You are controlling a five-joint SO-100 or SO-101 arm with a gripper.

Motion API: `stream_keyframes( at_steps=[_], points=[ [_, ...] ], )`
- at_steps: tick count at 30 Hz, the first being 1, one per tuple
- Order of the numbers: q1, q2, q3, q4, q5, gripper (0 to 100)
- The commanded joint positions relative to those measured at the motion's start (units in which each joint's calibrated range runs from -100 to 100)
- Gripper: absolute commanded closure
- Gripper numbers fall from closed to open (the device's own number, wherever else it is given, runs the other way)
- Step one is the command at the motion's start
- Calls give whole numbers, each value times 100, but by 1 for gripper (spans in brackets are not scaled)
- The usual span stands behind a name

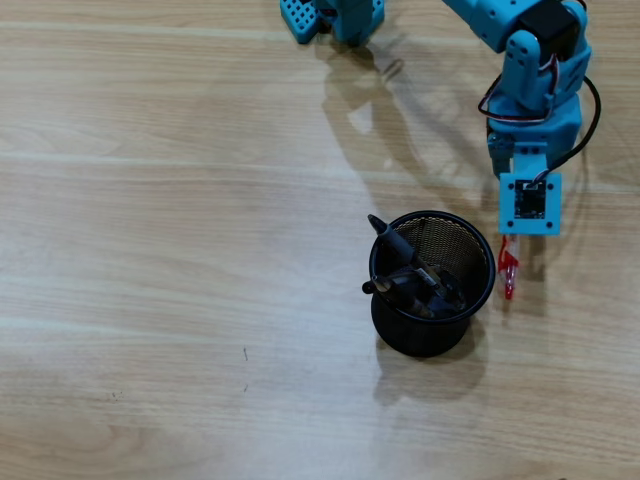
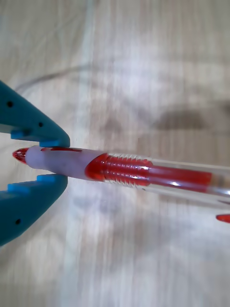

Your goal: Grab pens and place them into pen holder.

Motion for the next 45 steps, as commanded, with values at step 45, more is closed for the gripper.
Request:
stream_keyframes(
  at_steps=[45],
  points=[
    [2562,-5322,5497,-7746,3255,98]
  ],
)
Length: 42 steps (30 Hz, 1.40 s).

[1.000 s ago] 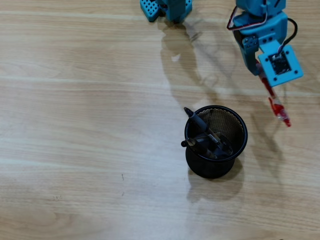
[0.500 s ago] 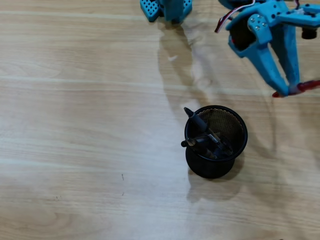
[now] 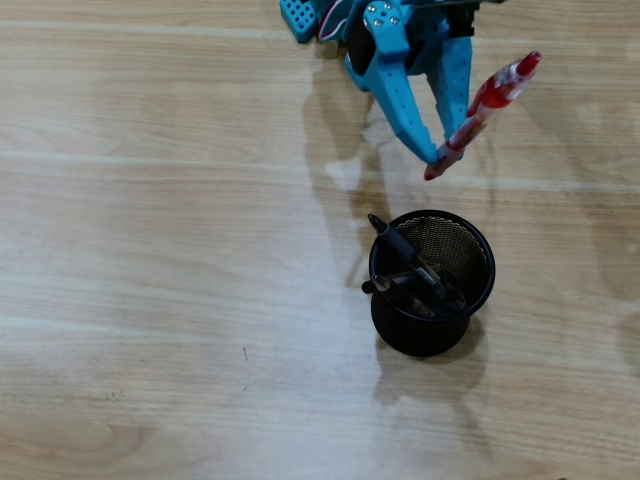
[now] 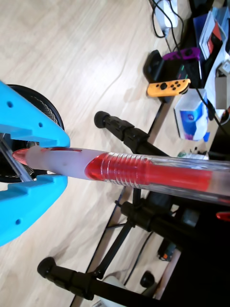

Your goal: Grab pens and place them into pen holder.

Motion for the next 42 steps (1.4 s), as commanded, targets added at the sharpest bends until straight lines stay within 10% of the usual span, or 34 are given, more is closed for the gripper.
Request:
stream_keyframes(
  at_steps=[1,34,42],
  points=[
    [38,-216,479,-972,-17,98],
    [-237,1050,941,-2047,-415,95],
    [47,-1124,2922,-1992,1098,98]
  ],
)
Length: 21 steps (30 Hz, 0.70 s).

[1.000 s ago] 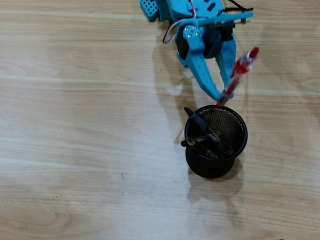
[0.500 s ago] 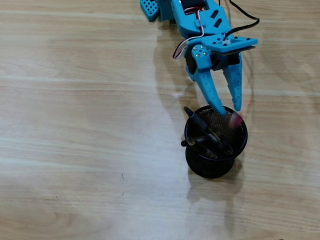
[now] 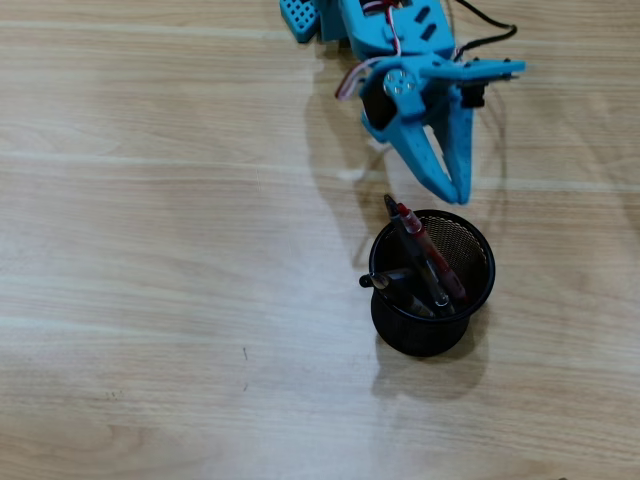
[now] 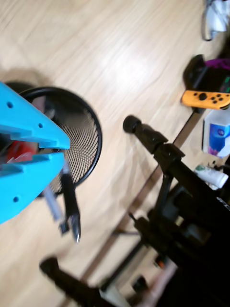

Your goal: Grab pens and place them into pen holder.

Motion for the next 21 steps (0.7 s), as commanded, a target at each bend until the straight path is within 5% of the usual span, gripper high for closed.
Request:
stream_keyframes(
  at_steps=[1,12,18,21],
  points=[
    [348,-1549,1298,-42,678,98],
    [1573,-4887,5180,-5,2442,98],
    [1857,-7307,5207,4086,3489,98],
    [1866,-8020,5207,5252,3803,98]
  ],
)
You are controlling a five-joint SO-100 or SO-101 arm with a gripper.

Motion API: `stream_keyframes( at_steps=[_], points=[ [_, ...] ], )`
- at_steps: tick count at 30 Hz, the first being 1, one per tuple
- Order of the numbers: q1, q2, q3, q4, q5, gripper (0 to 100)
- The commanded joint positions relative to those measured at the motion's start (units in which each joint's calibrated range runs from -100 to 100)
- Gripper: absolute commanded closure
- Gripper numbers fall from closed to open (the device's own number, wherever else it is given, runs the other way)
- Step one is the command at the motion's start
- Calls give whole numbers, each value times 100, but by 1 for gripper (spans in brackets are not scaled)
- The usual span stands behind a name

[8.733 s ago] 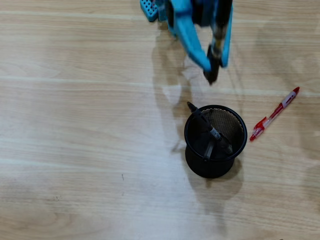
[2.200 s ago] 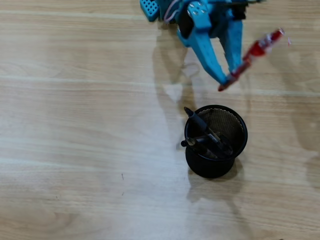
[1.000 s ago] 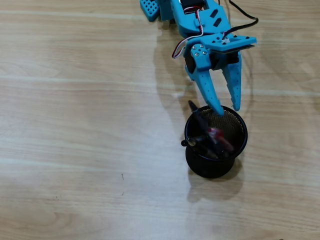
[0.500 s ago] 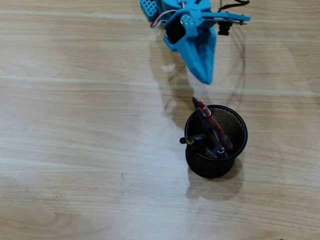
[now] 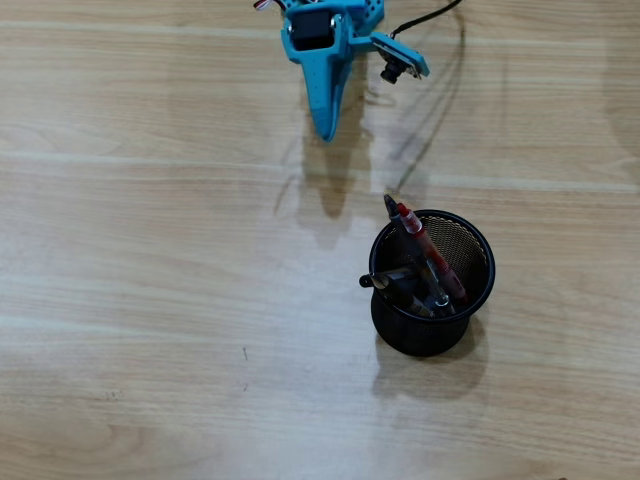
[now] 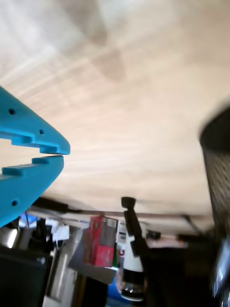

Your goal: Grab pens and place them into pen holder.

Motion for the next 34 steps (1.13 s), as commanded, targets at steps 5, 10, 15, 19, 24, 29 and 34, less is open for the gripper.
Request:
stream_keyframes(
  at_steps=[5,10,15,19,24,29,34],
  points=[
    [20,-1274,43,2791,773,98],
    [20,-1274,25,2827,815,98],
    [11,-1274,43,2764,810,98],
    [11,-1274,43,2782,779,98],
    [11,-1266,43,2782,779,98],
    [11,-1266,43,2782,779,98],
    [11,-1266,43,2782,779,98]
  ],
)
